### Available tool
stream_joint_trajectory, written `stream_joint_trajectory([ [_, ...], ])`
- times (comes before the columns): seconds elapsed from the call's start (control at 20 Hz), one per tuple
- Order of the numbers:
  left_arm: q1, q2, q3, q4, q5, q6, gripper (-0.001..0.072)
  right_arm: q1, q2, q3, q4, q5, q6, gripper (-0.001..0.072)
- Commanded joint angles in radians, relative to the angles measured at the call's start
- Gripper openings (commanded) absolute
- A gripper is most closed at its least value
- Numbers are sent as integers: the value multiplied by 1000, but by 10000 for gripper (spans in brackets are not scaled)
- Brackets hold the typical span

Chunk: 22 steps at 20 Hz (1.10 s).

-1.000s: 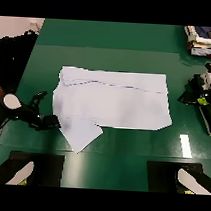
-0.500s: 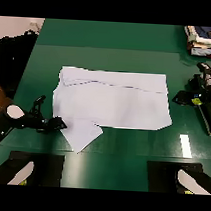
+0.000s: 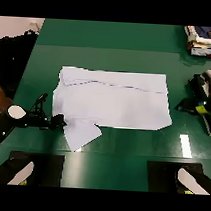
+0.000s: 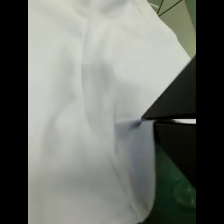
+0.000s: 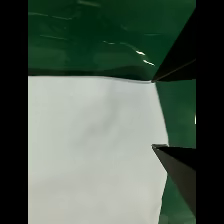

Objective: Fold the shirts.

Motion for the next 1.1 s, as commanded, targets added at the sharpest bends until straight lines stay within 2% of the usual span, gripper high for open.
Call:
stream_joint_trajectory([
  [0.0,-2,0,43,-17,-24,30,23,-100,64,-168,11,21,0,449],
  [0.2,-2,0,48,-25,-10,29,23,-124,75,-347,131,-64,-24,448],
  [0.4,-2,0,48,-24,-26,30,23,-32,-9,-387,200,-187,-26,445],
  [0.6,-2,0,48,-19,-34,31,23,48,-68,-346,208,-219,-29,230],
  [0.65,-2,1,48,-16,-42,31,22,57,-68,-332,207,-211,-47,101],
  [0.7,-2,3,53,-8,-59,30,22,61,-60,-317,206,-198,-52,14],
  [0.85,-2,6,118,44,-185,31,20,61,20,-270,119,-111,-51,13],
  [0.95,-28,55,145,72,-242,29,19,60,105,-244,35,1,-51,13],
  [1.05,-87,148,143,97,-271,-36,19,60,197,-235,-31,115,-51,13],
])
